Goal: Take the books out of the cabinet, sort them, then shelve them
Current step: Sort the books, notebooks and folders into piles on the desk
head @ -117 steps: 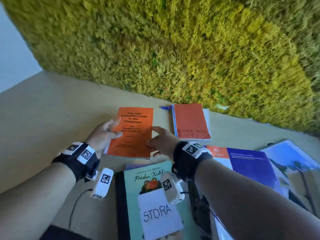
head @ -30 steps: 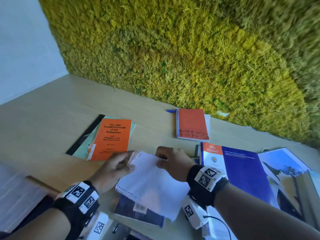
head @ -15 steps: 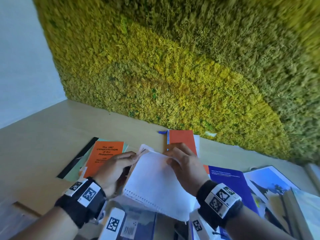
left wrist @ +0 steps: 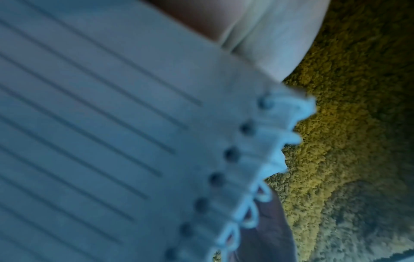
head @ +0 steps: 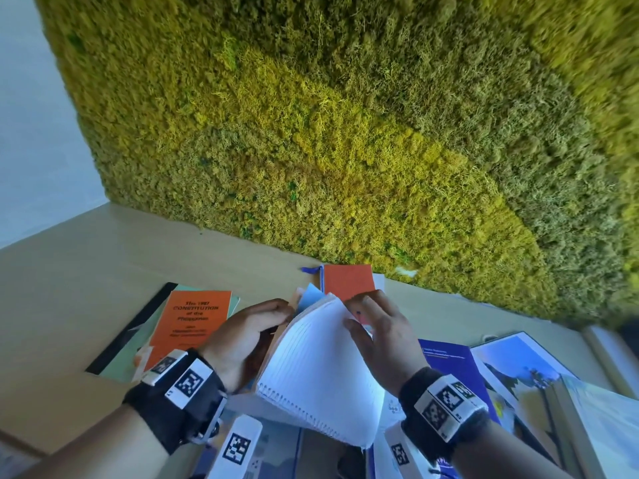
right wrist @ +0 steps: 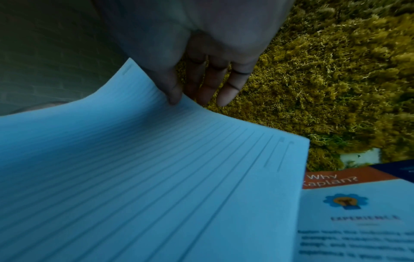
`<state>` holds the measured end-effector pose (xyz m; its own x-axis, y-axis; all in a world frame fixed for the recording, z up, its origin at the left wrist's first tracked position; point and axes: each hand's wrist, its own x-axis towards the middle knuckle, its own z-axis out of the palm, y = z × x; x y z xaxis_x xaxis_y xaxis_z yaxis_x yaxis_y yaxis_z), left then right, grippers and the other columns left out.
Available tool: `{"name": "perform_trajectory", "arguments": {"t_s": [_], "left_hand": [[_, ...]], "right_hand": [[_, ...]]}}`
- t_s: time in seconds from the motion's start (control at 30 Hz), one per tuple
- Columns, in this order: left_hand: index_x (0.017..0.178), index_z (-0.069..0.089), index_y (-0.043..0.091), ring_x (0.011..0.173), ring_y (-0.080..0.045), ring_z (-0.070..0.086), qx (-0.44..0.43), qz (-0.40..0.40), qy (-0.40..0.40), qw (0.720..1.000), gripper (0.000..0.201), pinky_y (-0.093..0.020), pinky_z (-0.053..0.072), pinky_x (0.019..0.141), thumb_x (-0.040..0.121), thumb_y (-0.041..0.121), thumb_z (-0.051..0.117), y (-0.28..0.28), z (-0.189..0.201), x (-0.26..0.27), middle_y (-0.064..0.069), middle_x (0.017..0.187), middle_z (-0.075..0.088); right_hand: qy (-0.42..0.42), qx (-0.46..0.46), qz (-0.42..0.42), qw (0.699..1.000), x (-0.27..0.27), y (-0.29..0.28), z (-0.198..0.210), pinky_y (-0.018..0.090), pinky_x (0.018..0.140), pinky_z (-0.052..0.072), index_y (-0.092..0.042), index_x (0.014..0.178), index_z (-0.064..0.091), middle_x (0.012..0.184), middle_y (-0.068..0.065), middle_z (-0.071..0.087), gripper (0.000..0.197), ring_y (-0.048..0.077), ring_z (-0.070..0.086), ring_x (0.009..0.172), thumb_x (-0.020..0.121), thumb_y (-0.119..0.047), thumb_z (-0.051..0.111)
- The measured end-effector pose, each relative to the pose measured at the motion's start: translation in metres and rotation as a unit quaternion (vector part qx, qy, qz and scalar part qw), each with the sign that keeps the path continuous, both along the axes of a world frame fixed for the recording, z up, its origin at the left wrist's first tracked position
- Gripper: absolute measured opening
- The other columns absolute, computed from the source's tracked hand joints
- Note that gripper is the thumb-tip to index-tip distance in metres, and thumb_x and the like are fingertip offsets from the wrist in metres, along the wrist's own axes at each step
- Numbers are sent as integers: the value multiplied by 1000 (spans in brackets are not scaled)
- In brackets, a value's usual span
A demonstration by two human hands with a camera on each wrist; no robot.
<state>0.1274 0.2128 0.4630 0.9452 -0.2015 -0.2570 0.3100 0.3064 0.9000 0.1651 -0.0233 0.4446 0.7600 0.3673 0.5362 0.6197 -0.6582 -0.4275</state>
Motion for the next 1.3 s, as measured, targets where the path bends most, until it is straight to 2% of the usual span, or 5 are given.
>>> {"name": "perform_trajectory", "arguments": {"t_s": [0.43,0.53,0.6,0.97,1.3], "left_hand": [[101,71,55,117,16,55,73,-27,4,997,41,-26,47,90,89,17,62,48,46,46,39,122,60],[76,81,22,64,-5,72,-81,-5,32,996,3,-34,51,78,78,25,81,80,30,56,7,73,76],[115,67,-7,87,-33,64,-123,-74,-37,989,83,-48,44,84,55,43,92,87,10,64,-22,103,61],[117,68,51,92,-10,61,220,-28,-323,920,53,-19,49,87,77,16,64,1,4,69,4,118,56],[99,62,2,89,-32,63,108,10,-83,991,57,-45,47,79,73,50,79,-1,-42,106,-18,98,67]], "right_hand": [[51,191,29,980,21,-16,128,29,49,36,-23,87,51,67,-2,48,26,12,42,57,91,2,49],[63,229,-63,969,41,-26,135,29,49,40,-26,87,53,65,-2,55,23,17,48,55,88,-2,51],[88,253,-127,955,51,-31,128,36,52,49,-31,86,54,66,-8,65,17,24,58,57,80,-16,50],[369,496,-112,778,45,-9,56,26,42,49,-2,116,57,71,17,72,34,21,61,44,94,14,36],[463,537,-117,695,44,0,19,38,72,51,-10,108,65,100,17,67,28,32,61,84,104,-30,45]]}}
